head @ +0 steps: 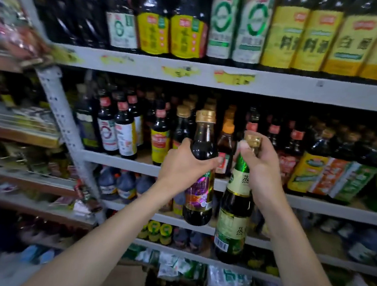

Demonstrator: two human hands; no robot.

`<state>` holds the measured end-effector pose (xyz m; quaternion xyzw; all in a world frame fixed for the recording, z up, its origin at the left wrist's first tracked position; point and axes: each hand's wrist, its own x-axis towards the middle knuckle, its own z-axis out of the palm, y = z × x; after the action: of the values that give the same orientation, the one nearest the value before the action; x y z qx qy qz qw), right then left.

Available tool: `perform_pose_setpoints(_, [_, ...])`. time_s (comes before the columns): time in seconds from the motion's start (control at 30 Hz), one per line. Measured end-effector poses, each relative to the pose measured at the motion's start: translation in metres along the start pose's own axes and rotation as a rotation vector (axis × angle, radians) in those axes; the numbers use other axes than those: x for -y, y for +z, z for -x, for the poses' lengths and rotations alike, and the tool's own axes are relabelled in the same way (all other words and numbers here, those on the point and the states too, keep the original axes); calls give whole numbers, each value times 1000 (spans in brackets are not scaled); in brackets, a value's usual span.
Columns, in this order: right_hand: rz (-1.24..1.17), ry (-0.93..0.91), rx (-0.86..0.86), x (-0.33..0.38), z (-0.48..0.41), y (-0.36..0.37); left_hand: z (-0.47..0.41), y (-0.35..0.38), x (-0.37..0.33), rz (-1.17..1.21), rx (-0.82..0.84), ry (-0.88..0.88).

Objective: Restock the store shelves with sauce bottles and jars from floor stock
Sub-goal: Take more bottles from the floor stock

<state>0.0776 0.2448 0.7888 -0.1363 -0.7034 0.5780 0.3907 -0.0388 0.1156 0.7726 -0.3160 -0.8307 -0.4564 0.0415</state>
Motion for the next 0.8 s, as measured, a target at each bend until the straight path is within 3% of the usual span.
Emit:
perform_pose_setpoints(0.27, [-37, 76, -7, -16, -14, 144, -42, -95, 114, 0, 35, -48])
perform_pose_setpoints(0.47, [-6, 130, -57, -26, -16, 212, -65, -133, 179, 10, 46, -71])
perform_pose_setpoints(0.6, [50, 150, -85, -30, -18, 231, -81, -138, 191, -102, -66, -41])
perform_pose_setpoints(0.8, [103, 144, -154, -31, -21, 227, -105, -112, 180, -252, -279, 217])
